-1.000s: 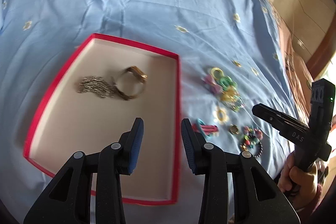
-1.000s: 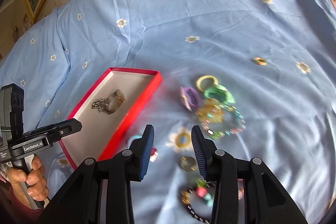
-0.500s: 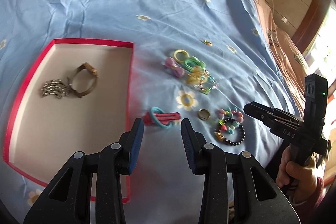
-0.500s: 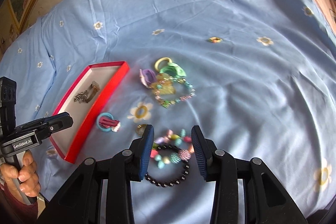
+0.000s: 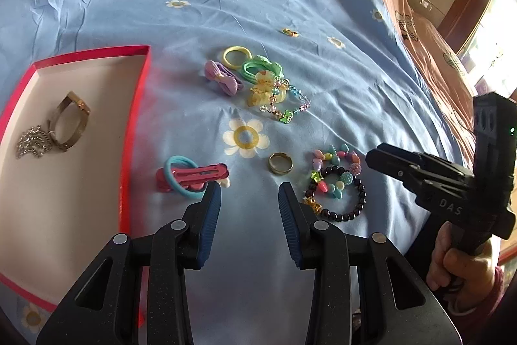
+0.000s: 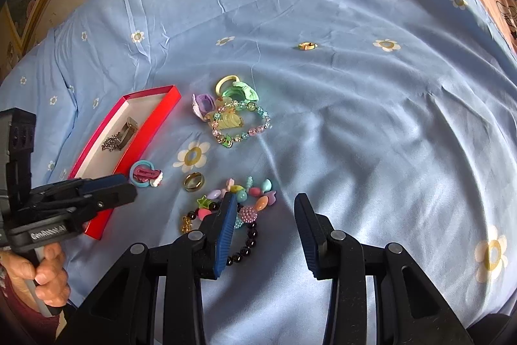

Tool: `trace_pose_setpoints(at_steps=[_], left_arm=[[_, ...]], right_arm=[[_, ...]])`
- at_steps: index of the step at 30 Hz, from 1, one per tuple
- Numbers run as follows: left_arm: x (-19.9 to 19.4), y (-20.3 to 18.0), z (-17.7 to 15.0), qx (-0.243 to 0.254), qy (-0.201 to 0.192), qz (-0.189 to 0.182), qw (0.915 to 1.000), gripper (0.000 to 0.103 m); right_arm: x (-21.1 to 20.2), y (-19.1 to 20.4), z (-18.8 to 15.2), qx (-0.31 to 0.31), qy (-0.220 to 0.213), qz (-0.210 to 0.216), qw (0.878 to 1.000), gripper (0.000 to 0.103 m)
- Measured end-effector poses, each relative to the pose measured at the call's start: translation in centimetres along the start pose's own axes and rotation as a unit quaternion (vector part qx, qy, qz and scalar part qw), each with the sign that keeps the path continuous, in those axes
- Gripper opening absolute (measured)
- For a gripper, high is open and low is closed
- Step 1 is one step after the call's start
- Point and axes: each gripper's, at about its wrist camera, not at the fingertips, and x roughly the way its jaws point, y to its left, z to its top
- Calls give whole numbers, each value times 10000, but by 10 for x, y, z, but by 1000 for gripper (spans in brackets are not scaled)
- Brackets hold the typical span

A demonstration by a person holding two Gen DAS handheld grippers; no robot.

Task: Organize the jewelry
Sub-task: 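Move both open tools back toward the jewelry pile, then grasp the beaded bracelet with the right tool while the left tool grasps the purple bow hair tie, then carry the bracelet in the right tool while the left tool carries the purple tie into the box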

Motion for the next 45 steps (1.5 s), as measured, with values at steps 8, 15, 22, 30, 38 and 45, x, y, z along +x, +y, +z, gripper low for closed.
trace_pose_setpoints(at_steps=[8,15,22,30,38,45], left_arm=[[9,10,26,-152,-69,117,9998,35],[27,29,68,-435,-109,108,9989,35],[61,44,97,-692,97,102,9975,35],[93,41,107,-600,342,43,9976,15],[77,40,98,-452,160,58,9988,12],[36,48,89,-495,-171,-19,9986,11]], right_arm=[[12,-1,20,-50,-7,44,10000,40],[40,3,47,-123,33,11,9999,40],[76,2,65,-190,275,-138,9993,37],[96,7,69,-451,387,-339,9977,13],[82,8,72,-409,147,-244,9988,7],[50,24,84,-463,-248,-70,9986,7]])
